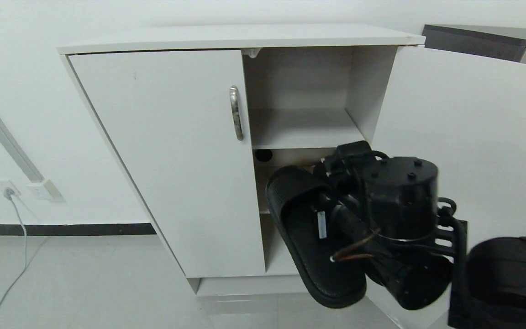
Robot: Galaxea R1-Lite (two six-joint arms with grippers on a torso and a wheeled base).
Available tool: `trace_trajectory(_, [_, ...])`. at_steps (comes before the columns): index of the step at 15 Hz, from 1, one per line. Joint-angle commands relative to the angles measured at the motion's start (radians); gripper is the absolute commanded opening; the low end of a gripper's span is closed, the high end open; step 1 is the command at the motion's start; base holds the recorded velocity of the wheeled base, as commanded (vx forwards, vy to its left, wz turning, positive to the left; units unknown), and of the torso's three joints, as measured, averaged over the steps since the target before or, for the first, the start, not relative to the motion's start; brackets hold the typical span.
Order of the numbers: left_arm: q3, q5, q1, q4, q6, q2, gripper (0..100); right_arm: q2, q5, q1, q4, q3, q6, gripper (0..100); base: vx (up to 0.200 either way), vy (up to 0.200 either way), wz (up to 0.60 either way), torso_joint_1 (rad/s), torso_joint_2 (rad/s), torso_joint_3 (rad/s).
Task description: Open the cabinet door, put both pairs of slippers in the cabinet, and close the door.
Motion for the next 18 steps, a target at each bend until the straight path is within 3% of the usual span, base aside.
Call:
trace_trajectory(1, [0.000, 0.000, 0.000, 0.000, 0.001, 0.001, 0, 0.155, -0.157, 0.009, 0.146, -0.274, 0.088, 0, 0.000, 0.000, 0.00, 0.000, 0.00, 0.000])
trace_trajectory(4, [0.000, 0.001, 0.000, 0.000, 0.000, 0.001, 0, 0.160, -0.177, -0.003, 0.241, -0.392, 0.094, 0, 0.000, 0.000, 0.00, 0.000, 0.00, 0.000])
trace_trajectory(13, [0.000, 0.000, 0.000, 0.000, 0.001, 0.001, 0, 0.160, -0.177, -0.032, 0.251, -0.397, 0.095, 0, 0.000, 0.000, 0.00, 0.000, 0.00, 0.000])
trace_trajectory(18, [0.000, 0.000, -0.002, 0.000, 0.001, 0.001, 0, 0.158, -0.175, -0.034, 0.251, -0.401, 0.089, 0, 0.200, 0.000, 0.00, -0.001, 0.00, 0.004])
